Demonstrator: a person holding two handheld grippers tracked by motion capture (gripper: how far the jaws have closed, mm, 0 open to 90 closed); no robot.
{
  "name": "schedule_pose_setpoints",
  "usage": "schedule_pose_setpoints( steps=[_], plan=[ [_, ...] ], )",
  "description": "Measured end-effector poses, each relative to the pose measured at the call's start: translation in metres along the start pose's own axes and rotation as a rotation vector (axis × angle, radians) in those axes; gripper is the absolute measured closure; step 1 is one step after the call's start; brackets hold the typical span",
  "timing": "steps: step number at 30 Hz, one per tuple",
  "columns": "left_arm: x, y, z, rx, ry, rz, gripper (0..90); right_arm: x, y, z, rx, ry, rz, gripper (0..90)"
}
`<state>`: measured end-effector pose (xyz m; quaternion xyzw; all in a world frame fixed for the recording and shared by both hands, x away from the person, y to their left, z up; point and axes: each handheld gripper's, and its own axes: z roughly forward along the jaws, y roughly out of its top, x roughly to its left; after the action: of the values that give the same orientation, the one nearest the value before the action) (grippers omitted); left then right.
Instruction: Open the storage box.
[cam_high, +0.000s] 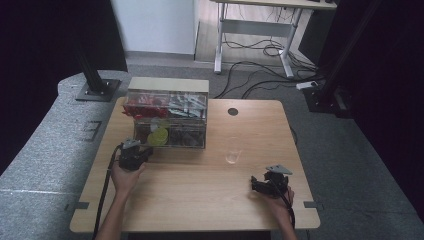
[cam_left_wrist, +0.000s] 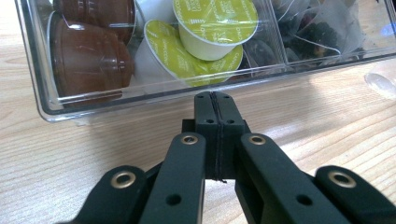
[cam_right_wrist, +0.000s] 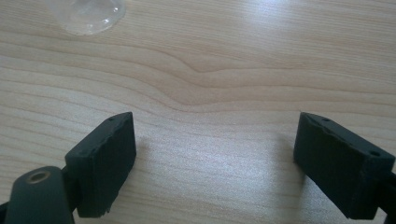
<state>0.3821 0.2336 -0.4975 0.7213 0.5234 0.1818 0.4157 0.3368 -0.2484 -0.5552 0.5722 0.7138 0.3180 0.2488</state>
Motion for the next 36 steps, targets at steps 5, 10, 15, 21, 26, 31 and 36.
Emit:
schedule_pose_setpoints(
  steps=[5, 10, 15, 21, 26, 31, 36],
  plan=[
    [-0.001, 0.0, 0.001, 0.005, -0.003, 0.005, 90.0, 0.0, 0.0, 0.0, 0.0, -0.001, 0.001, 12.9],
    [-0.002, -0.002, 0.005, 0.022, 0.006, 0.007, 90.0, 0.0, 0.0, 0.0, 0.0, -0.002, 0.003, 13.0],
    [-0.002, -0.003, 0.004, -0.008, 0.026, 0.003, 90.0, 0.0, 0.0, 0.0, 0.001, 0.0, 0.004, 13.0],
    [-0.001, -0.003, 0.002, -0.012, 0.029, 0.005, 90.0, 0.0, 0.0, 0.0, 0.0, 0.0, 0.003, 13.1],
    [-0.001, -0.003, 0.0, -0.014, 0.018, -0.001, 90.0, 0.0, 0.0, 0.0, 0.0, 0.0, 0.003, 13.1],
    [-0.001, -0.002, -0.002, -0.019, 0.014, 0.0, 90.0, 0.0, 0.0, 0.0, 0.0, 0.0, 0.003, 13.1],
    [-0.002, -0.001, -0.005, -0.037, 0.018, 0.004, 90.0, 0.0, 0.0, 0.0, 0.0, 0.0, 0.003, 13.1]
  ],
)
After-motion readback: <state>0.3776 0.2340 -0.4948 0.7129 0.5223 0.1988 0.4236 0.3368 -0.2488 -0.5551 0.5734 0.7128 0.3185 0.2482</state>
